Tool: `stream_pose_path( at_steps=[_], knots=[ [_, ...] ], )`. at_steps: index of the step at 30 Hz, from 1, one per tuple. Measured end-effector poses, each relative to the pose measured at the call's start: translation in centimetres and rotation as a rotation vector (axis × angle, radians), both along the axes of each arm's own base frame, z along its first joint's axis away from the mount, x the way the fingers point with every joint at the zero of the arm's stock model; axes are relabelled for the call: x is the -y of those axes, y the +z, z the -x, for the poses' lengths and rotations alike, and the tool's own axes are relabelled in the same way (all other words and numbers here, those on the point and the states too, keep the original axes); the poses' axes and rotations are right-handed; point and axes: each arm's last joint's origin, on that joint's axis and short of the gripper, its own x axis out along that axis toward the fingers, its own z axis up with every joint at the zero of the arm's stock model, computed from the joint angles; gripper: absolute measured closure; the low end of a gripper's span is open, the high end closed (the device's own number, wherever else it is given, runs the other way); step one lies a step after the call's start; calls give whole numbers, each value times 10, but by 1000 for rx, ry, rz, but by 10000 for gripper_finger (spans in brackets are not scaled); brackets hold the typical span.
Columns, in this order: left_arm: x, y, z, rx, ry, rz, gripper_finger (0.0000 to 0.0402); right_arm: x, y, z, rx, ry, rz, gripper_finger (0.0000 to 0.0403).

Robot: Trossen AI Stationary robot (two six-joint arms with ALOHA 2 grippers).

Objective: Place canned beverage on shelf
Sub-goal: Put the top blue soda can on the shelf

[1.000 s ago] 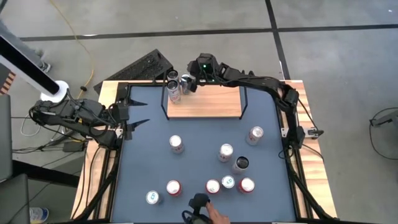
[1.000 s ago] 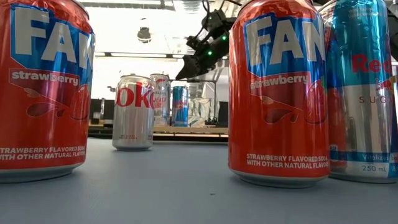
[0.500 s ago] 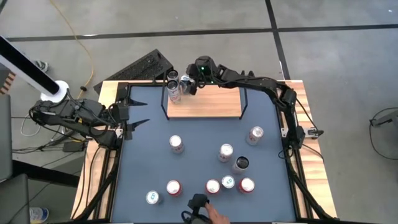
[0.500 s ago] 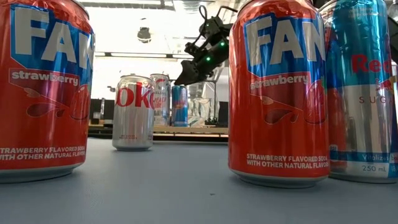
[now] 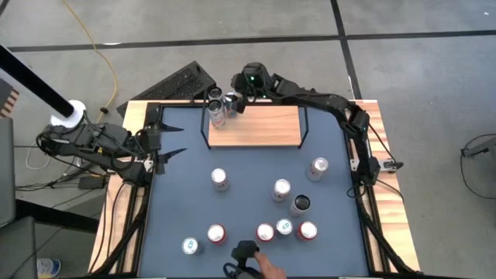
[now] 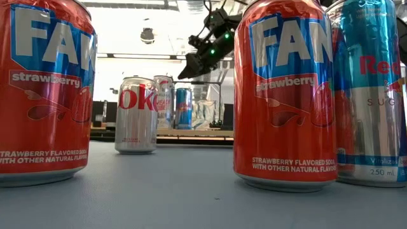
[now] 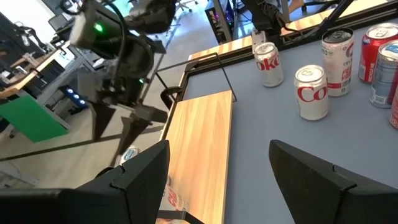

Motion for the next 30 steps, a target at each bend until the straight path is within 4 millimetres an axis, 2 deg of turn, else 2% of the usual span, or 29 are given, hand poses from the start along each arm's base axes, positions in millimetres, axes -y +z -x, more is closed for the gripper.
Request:
stream_pose_path(
  at_steps=[6, 15, 30],
  knots=[
    [0, 0, 0, -5, 0, -2, 136, -6, 7, -2, -9, 46, -26, 88],
    [0, -1, 0, -6, -1, -4, 136, -5, -14, -7, -50, 61, -91, 88],
    [0, 0, 0, -6, -1, -4, 136, 4, -31, -9, -71, 41, -136, 91]
  ],
)
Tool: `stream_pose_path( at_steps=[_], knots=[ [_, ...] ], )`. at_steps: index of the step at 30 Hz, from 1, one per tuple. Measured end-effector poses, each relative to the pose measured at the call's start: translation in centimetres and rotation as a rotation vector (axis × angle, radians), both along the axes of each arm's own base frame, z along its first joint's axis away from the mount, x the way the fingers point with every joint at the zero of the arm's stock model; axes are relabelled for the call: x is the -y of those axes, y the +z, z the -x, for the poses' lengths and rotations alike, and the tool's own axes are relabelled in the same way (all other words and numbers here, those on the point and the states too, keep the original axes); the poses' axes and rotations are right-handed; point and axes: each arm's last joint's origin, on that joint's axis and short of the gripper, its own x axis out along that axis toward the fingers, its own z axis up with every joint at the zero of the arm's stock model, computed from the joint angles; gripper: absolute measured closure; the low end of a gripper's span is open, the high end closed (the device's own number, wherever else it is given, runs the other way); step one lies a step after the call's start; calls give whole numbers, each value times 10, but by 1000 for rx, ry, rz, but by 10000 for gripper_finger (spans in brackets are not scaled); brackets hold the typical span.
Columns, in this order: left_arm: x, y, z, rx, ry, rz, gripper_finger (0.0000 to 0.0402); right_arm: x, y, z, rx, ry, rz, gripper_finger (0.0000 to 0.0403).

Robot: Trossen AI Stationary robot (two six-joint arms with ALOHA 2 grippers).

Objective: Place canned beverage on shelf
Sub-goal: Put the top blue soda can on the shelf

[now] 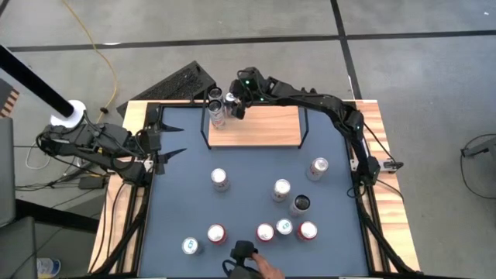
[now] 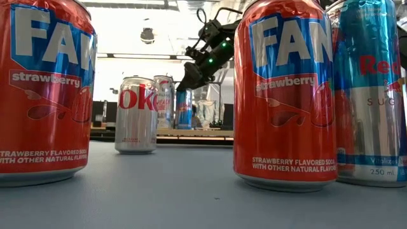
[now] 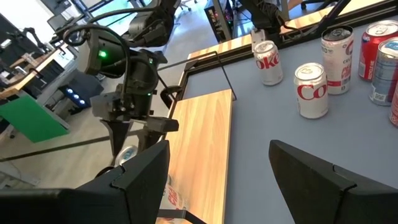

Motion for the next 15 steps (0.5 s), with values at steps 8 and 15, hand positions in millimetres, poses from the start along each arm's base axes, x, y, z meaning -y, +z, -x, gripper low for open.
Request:
stream_pose_path(
  at_steps=[8, 15],
  knots=[
    [0, 0, 0, 0, 0, -1, 136, 1, 0, 0, -6, 9, 16, 121],
    [0, 0, 0, 1, 0, 0, 136, 3, -3, 4, -41, 5, 3, 145]
  ],
)
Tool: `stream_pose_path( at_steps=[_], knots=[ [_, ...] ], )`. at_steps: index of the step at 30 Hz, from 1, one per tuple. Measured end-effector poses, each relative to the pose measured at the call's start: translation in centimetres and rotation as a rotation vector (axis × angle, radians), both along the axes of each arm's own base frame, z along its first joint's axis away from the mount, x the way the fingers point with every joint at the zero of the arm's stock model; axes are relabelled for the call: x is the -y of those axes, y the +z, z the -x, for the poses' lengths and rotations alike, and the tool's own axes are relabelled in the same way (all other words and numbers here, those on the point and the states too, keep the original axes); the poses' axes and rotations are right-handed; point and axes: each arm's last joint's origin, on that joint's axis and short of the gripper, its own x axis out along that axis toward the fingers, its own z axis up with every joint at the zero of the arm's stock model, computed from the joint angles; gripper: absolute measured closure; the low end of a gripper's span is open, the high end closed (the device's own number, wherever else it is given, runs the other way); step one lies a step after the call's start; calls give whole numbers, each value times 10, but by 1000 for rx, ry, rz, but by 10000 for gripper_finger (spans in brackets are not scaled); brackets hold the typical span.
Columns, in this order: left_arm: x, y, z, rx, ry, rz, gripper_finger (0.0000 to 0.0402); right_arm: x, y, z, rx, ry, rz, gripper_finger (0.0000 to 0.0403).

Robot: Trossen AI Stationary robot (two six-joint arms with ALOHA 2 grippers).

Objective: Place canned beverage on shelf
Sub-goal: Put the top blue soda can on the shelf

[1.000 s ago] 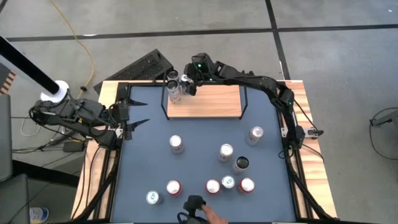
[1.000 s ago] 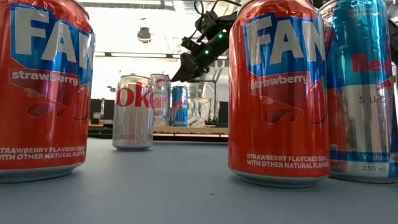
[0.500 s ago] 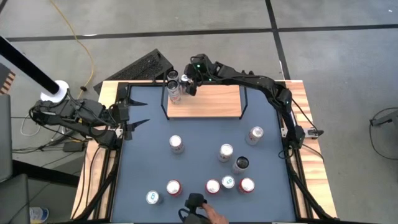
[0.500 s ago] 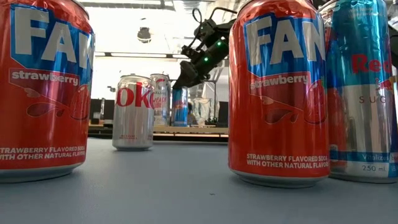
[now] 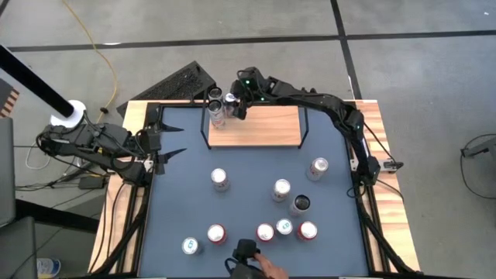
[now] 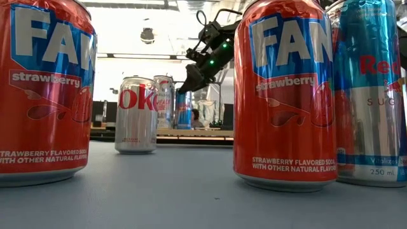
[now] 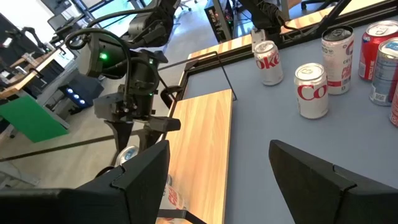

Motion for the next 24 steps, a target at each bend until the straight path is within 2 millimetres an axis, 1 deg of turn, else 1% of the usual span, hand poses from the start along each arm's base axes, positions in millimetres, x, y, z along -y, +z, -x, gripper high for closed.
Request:
stream_pose_path(
  at_steps=[10, 24],
  knots=[
    [0, 0, 0, 0, 0, -1, 136, 12, -1, 9, -29, -15, 5, 194],
    [0, 0, 0, -3, -2, -8, 136, 9, -4, 11, -83, 47, 6, 192]
  ],
)
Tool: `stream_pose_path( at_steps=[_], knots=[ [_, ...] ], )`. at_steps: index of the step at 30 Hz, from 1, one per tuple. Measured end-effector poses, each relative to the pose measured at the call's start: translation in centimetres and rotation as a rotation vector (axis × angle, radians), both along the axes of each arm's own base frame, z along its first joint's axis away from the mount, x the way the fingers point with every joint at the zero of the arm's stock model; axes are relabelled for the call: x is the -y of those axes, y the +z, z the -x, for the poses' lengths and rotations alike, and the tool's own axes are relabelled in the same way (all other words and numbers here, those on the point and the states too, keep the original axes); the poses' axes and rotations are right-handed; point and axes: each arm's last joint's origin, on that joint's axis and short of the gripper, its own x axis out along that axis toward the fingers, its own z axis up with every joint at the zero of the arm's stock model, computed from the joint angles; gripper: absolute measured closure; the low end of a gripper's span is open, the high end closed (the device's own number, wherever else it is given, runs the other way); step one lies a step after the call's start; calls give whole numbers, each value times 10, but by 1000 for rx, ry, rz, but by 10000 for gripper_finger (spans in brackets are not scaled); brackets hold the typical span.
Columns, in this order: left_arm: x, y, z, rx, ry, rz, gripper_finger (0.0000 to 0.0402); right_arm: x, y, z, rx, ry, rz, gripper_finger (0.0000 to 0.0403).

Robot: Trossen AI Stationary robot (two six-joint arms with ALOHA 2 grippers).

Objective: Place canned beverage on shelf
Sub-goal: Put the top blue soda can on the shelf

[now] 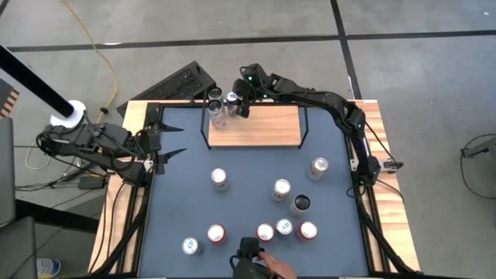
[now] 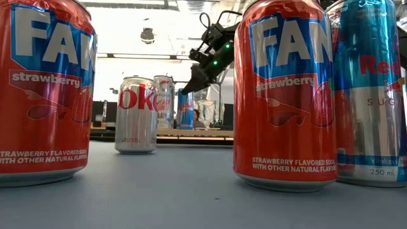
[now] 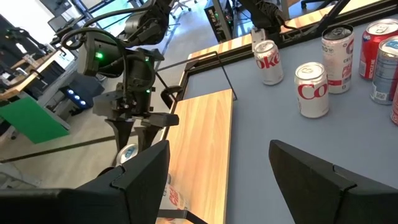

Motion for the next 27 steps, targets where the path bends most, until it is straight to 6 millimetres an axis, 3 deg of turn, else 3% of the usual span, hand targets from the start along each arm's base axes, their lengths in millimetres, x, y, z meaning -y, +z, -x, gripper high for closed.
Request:
stream_pose_path(
  at_steps=[14, 27],
  knots=[
    [0, 0, 0, 0, 0, -1, 136, 2, 0, 2, -20, 54, 26, 190],
    [0, 0, 0, -6, -3, -16, 136, 8, 13, 7, -8, 92, -16, 190]
  ],
)
